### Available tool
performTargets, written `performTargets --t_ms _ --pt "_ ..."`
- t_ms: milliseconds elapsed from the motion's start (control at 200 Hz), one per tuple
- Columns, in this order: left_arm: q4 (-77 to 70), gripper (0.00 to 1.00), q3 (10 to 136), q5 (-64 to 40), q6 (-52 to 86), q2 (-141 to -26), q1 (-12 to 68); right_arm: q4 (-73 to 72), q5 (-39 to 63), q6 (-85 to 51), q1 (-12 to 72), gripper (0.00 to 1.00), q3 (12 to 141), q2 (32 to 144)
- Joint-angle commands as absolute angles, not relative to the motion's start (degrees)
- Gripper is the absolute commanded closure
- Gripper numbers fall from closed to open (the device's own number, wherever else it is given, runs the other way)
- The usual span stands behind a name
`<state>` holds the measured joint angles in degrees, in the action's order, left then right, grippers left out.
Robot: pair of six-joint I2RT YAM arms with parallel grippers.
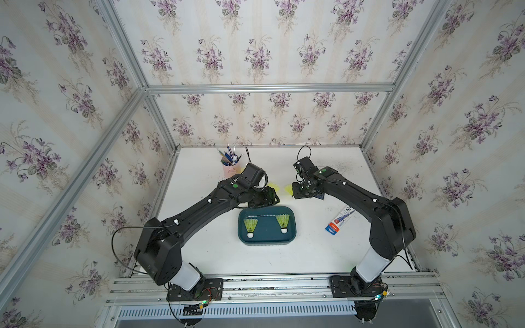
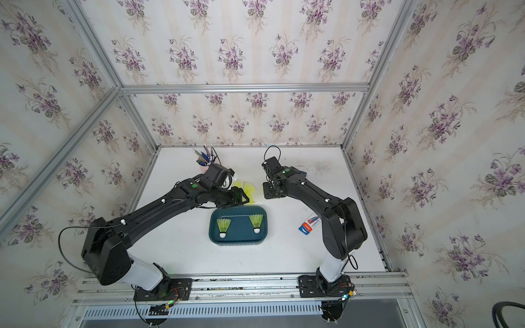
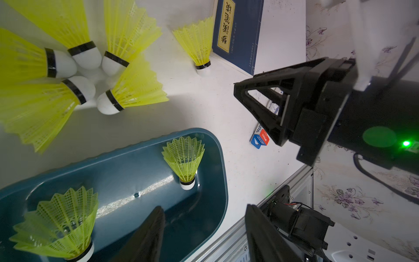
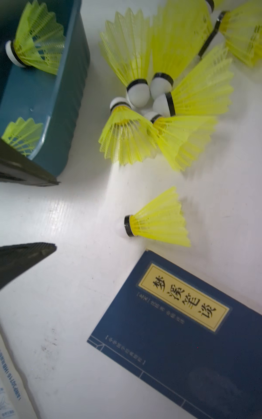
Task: Put the shuttlecocks into the storage box
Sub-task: Pick up the shuttlecock at the center of the board.
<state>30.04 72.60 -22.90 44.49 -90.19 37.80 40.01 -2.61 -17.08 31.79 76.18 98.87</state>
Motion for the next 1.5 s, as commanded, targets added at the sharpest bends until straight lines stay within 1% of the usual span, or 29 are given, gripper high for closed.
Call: performTargets --t_ms 0,80,290,549,1049,1494 --pt "26.7 0.4 75.3 -23.1 45.5 -94.0 38.1 36.0 -1.9 -14.4 29.9 0.55 75.1 100.0" --pt "25.9 0.4 77.1 -23.4 46.5 -97.2 38.2 34.3 -1.1 -13.8 28.5 0.54 74.8 101.6" --pt "26.1 0.41 81.5 -22.5 47.1 -103.4 38.2 32.5 -1.7 -12.3 27.9 0.52 75.9 106.2" --pt "26.0 0.41 84.3 -22.5 46.9 -107.6 37.9 30.3 -0.4 -11.8 27.7 0.51 75.8 109.6" --pt "26.9 0.41 84.4 -22.3 45.6 -108.6 36.7 29.2 1.0 -11.6 27.7 0.53 77.5 113.9" --pt "27.2 0.42 84.5 -22.6 44.9 -108.5 36.7 29.4 1.0 -11.2 27.7 0.58 79.4 116.3"
